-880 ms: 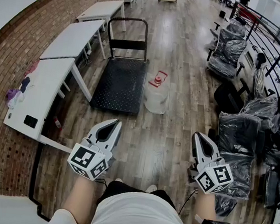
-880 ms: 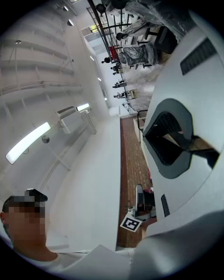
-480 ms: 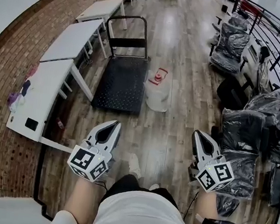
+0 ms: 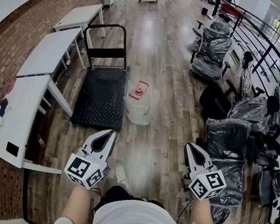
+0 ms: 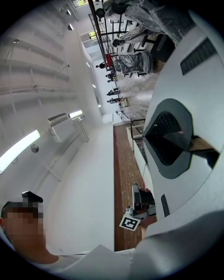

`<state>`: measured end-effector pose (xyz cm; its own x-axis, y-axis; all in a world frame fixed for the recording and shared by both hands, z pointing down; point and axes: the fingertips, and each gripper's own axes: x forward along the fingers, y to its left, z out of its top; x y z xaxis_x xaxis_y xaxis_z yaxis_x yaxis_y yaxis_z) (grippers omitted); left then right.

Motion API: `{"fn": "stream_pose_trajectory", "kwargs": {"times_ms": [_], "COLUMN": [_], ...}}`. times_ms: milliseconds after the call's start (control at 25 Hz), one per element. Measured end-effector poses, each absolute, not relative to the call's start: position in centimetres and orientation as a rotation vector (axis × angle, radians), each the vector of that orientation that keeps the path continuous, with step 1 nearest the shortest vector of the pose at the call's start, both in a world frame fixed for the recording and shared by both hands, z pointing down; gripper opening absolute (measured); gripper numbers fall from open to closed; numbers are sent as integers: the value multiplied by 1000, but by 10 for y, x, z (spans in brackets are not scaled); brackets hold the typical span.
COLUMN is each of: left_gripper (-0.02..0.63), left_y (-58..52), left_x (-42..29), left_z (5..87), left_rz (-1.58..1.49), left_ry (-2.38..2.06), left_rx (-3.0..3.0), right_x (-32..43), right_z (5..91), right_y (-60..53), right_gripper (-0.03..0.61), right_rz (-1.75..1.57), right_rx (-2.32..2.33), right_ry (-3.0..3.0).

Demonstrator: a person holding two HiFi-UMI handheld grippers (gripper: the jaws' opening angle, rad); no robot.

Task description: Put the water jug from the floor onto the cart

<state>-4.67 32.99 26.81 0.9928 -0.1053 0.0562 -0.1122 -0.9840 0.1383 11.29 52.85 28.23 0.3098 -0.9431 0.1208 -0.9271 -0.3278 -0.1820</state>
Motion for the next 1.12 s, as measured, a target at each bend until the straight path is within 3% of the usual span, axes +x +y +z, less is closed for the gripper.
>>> {"fn": "stream_pose_trajectory", "kwargs": {"times_ms": [560, 1120], "left_gripper": [0, 0], "left_y": [142, 47], "left_x": [-16, 3], "left_z": [277, 293], "left_rz": [37, 83], "left_ry": [-263, -378], "left_rx": [2944, 2918], "right_x": [148, 185], "right_z": [271, 293], "right_y": [346, 222], "right_gripper": [-5, -5], "right_rz": [-317, -364], "right_rx": [-2485, -2371], "right_ry": [1855, 1977]}}
